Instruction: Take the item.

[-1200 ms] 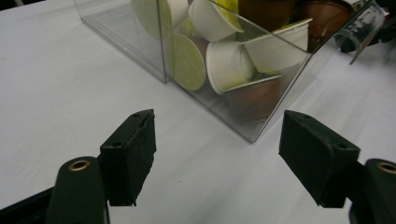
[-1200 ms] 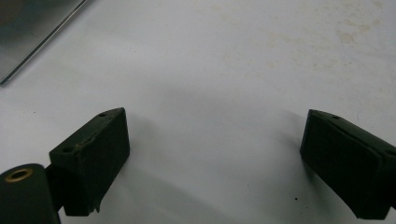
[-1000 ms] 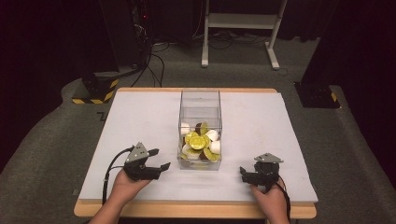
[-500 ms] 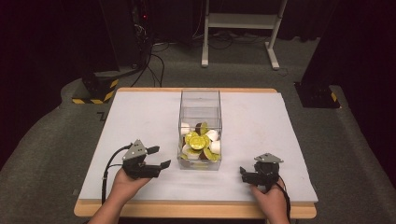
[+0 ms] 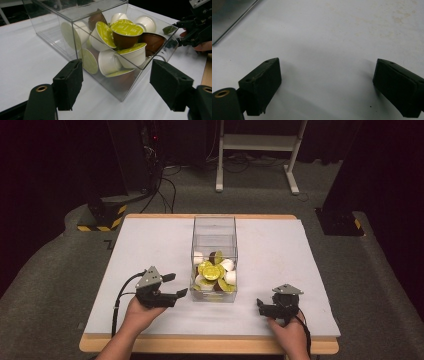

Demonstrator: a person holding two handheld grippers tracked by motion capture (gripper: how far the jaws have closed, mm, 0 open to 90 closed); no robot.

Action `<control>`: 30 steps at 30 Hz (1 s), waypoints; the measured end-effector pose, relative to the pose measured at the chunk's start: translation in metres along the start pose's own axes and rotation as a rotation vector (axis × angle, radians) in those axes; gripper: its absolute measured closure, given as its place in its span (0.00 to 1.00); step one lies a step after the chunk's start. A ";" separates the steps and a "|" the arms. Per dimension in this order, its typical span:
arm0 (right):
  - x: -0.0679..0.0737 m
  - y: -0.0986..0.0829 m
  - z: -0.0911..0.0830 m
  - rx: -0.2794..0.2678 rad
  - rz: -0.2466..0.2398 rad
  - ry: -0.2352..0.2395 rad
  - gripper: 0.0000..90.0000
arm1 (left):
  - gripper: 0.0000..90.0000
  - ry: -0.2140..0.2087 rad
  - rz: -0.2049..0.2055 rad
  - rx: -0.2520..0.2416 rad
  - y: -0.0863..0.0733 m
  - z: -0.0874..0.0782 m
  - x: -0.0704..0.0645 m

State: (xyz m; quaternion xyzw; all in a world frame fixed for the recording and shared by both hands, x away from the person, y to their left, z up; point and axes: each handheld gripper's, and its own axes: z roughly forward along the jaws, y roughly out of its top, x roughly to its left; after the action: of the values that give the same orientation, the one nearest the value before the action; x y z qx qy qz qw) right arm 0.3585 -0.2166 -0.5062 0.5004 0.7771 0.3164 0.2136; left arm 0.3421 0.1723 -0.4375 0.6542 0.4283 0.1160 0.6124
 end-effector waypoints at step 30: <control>0.000 0.000 0.000 0.000 0.000 -0.002 0.09 | 0.30 -0.046 0.001 0.013 0.017 0.028 -0.020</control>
State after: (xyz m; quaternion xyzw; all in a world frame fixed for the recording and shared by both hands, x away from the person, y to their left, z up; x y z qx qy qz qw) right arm 0.3582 -0.2164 -0.5061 0.5009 0.7768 0.3160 0.2142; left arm 0.3556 0.1406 -0.4208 0.6608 0.4144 0.0986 0.6180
